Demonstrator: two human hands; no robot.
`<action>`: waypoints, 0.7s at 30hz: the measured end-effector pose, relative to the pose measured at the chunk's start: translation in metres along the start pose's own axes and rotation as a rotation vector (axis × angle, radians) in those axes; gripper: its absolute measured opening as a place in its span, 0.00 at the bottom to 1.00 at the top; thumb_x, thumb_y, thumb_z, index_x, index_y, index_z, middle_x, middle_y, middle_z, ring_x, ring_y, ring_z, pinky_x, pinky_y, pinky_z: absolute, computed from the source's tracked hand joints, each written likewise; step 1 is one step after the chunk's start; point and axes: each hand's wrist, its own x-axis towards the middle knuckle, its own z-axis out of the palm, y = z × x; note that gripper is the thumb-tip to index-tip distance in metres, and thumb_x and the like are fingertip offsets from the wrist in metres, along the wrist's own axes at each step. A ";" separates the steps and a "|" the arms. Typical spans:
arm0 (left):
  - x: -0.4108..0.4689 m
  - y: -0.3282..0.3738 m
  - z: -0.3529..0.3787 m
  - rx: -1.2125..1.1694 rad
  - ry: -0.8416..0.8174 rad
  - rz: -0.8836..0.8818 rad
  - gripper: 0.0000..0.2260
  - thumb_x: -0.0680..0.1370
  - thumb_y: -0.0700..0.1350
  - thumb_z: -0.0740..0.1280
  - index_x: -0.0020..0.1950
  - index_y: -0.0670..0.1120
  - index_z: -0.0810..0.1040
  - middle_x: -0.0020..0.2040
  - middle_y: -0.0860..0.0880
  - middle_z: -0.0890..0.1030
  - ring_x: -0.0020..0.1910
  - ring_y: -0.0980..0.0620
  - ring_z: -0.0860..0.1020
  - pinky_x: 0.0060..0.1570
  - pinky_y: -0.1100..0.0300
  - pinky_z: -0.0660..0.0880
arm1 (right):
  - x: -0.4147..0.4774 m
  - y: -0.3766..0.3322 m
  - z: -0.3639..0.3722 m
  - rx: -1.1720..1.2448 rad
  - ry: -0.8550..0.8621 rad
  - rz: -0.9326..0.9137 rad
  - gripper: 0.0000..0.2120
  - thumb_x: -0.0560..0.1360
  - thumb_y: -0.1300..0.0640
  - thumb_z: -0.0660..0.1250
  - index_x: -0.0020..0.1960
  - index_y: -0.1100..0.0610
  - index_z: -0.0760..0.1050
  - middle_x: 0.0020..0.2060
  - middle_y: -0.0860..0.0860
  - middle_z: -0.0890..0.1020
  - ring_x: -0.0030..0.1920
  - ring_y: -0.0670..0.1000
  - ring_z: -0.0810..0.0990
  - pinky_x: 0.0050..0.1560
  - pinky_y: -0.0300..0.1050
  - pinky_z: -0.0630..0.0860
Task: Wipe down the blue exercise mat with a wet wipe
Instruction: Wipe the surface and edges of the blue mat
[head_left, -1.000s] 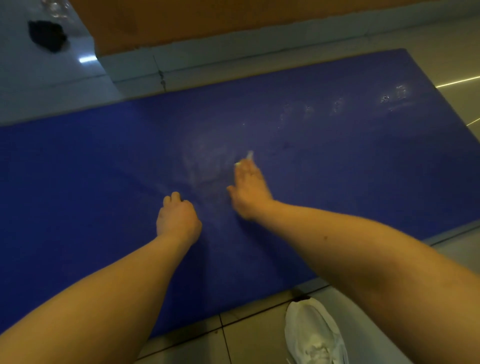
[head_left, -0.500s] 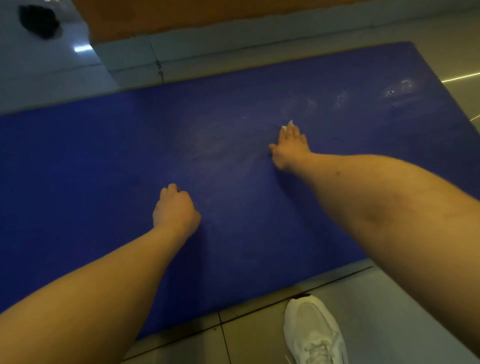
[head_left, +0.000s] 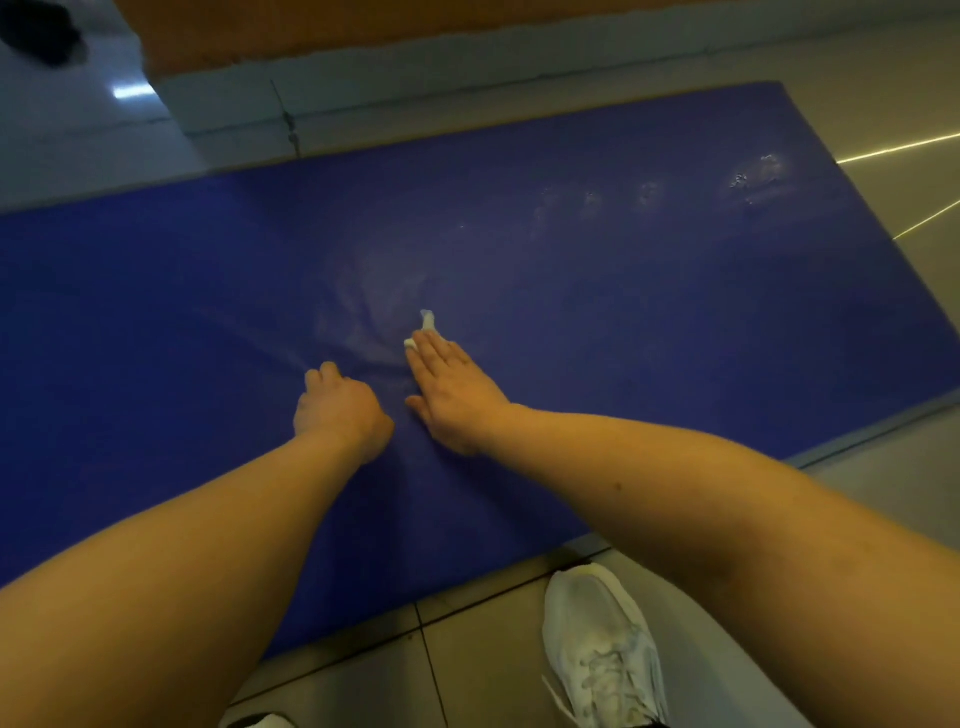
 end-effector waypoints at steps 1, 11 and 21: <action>-0.002 0.003 0.000 0.001 -0.017 -0.009 0.21 0.82 0.48 0.61 0.71 0.37 0.70 0.75 0.42 0.58 0.70 0.41 0.63 0.67 0.48 0.70 | -0.006 0.006 -0.003 0.012 -0.003 0.024 0.34 0.86 0.45 0.50 0.82 0.61 0.41 0.81 0.57 0.41 0.81 0.55 0.38 0.81 0.53 0.43; -0.051 0.013 0.030 0.040 -0.041 0.103 0.24 0.83 0.48 0.60 0.76 0.41 0.62 0.80 0.42 0.55 0.76 0.39 0.57 0.70 0.45 0.65 | -0.109 0.109 0.010 0.110 0.119 0.488 0.33 0.86 0.47 0.52 0.82 0.62 0.44 0.81 0.58 0.39 0.81 0.57 0.41 0.80 0.53 0.48; -0.104 0.014 0.047 0.050 -0.079 0.209 0.20 0.82 0.47 0.58 0.73 0.42 0.66 0.75 0.42 0.63 0.73 0.39 0.61 0.67 0.45 0.68 | -0.129 0.015 0.042 0.202 0.011 0.433 0.36 0.85 0.47 0.54 0.81 0.65 0.40 0.80 0.61 0.36 0.79 0.62 0.31 0.81 0.58 0.45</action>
